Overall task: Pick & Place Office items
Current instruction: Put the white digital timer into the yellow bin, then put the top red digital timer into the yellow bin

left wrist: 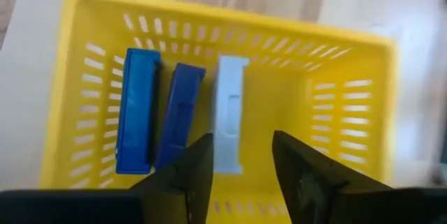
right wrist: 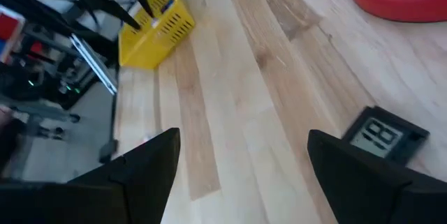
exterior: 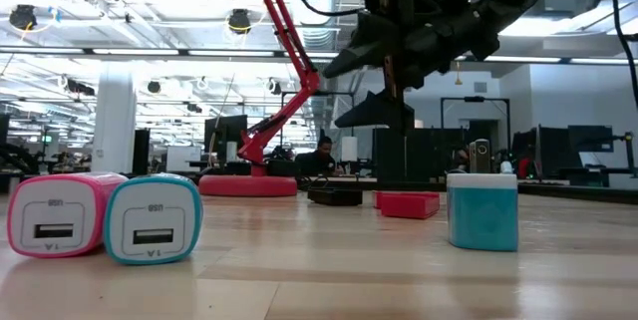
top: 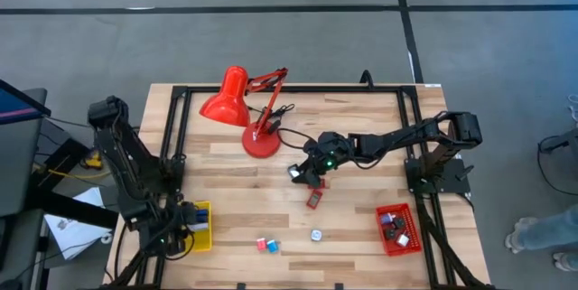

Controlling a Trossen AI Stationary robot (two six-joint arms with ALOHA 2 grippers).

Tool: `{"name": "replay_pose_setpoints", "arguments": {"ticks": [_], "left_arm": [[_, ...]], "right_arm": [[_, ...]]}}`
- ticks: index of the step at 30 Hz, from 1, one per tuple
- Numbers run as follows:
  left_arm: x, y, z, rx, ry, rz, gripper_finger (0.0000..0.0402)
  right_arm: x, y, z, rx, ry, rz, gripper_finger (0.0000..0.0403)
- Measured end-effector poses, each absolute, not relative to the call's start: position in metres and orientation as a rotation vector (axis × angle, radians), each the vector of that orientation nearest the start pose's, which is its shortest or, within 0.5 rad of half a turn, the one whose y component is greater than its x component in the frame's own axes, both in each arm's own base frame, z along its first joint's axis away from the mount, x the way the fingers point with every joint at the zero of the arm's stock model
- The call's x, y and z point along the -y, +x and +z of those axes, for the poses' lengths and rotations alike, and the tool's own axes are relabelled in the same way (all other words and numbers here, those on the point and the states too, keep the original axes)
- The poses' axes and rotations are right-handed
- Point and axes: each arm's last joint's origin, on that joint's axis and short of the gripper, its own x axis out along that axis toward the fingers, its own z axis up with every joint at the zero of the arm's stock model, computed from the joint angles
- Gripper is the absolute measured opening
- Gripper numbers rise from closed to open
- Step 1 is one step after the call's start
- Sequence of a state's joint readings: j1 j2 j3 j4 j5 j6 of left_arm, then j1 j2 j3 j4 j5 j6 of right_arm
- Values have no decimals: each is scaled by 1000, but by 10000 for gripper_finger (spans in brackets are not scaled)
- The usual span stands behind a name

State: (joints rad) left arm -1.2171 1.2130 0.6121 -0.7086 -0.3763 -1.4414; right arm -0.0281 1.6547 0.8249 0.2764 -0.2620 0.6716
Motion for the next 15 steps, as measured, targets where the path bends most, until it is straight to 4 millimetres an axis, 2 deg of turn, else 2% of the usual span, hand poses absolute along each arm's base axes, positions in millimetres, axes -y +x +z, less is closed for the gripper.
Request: {"name": "replay_pose_setpoints", "arguments": {"ticks": [5,9,12,15], "left_arm": [[162,73,190,-1063,-376,21,141],[151,76,205,-867,-362,13,139],[139,82,216,-725,-375,60,139],[128,92,223,-660,-368,109,141]], "right_arm": [[0,331,182,-592,525,43,306],[-12,325,195,-695,327,-29,306],[-22,315,195,-816,278,-48,306],[-30,307,190,-914,322,-70,306]]}}
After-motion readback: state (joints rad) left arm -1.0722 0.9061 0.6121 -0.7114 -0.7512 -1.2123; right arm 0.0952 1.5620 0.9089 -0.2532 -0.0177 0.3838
